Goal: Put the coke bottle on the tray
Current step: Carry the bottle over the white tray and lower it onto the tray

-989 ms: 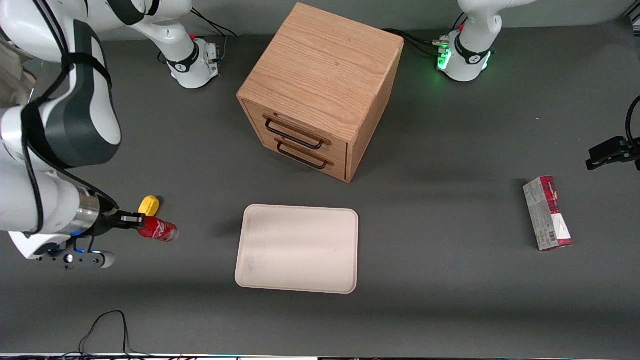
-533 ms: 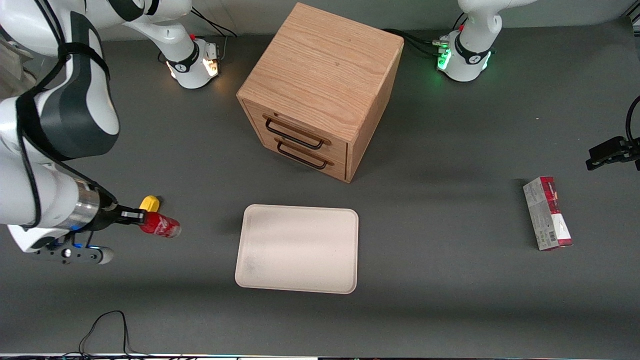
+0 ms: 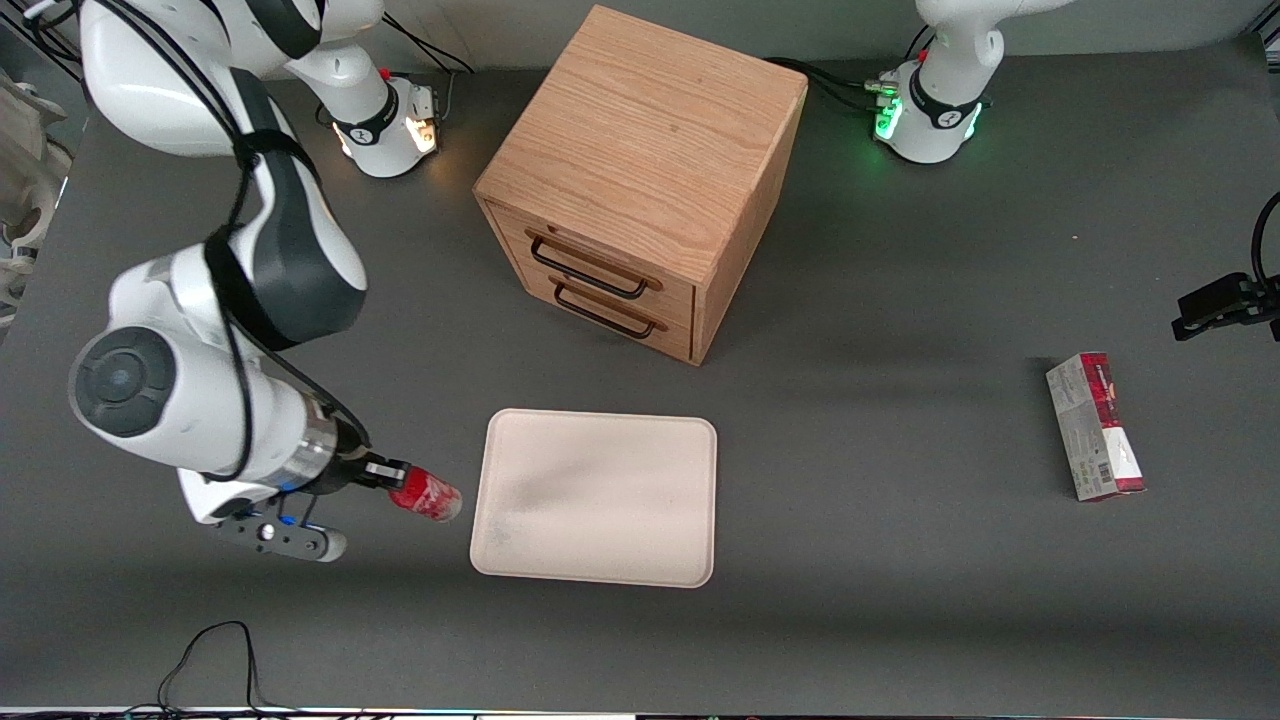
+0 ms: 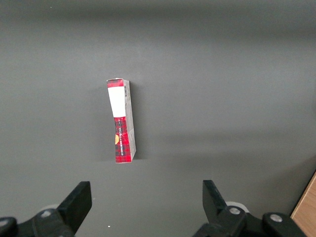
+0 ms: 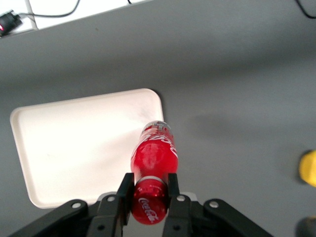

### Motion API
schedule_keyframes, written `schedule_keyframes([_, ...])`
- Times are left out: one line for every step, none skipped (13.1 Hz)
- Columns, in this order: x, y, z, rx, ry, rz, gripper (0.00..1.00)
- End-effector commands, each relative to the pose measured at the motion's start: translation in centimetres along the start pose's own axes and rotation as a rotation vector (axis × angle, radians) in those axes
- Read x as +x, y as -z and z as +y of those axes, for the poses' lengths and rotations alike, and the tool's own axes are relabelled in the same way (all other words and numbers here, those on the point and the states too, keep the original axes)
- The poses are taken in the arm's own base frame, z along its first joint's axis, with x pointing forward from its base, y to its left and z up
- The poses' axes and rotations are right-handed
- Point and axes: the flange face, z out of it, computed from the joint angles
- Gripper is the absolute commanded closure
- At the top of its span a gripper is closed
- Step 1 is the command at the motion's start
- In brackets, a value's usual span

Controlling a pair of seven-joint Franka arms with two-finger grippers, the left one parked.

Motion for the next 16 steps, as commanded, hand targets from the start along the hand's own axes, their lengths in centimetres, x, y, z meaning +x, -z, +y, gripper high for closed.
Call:
schedule_keyframes([1.0, -1.4, -1.0, 0.03, -0.034, 0.063, 1.0])
schedule_keyframes([0.9, -2.5, -2.0, 0.036, -0.024, 0.072, 1.0])
schedule_keyframes([0.7, -3.8, -2.9, 0.033, -0.014, 0.069, 1.0])
schedule_keyframes([0.8, -4.9, -3.2, 0.033, -0.021, 0.069, 1.0])
schedule_keyframes([0.8, -5.9, -3.7, 0.027, -0.015, 0.082, 1.0])
schedule_keyframes([0.7, -6.9, -4.2, 0.014, -0.002, 0.095, 1.0])
schedule_keyframes([0.8, -7.4, -4.2, 0.006, 0.0, 0.101, 1.0])
schedule_keyframes([0.9, -8.6, -4.3, 0.0, 0.001, 0.092, 1.0])
schedule_keyframes([1.0, -8.9, -4.2, -0.012, 0.007, 0.096, 1.0])
schedule_keyframes([1.0, -9.3, -4.1, -0.02, 0.011, 0.097, 1.0])
schedule_keyframes([1.0, -10.6, -4.1, -0.029, 0.014, 0.084, 1.0])
schedule_keyframes([1.1, -10.7, -4.1, -0.026, 0.013, 0.088, 1.0])
schedule_keyframes([1.0, -11.0, -4.3, -0.029, 0.016, 0.089, 1.0])
schedule_keyframes([0.5, -11.4, -4.9, -0.033, 0.024, 0.084, 1.0])
schedule_keyframes([0.5, -12.0, -4.8, -0.037, 0.023, 0.077, 1.0])
schedule_keyframes([0.2, -12.2, -5.2, -0.039, 0.028, 0.073, 1.0])
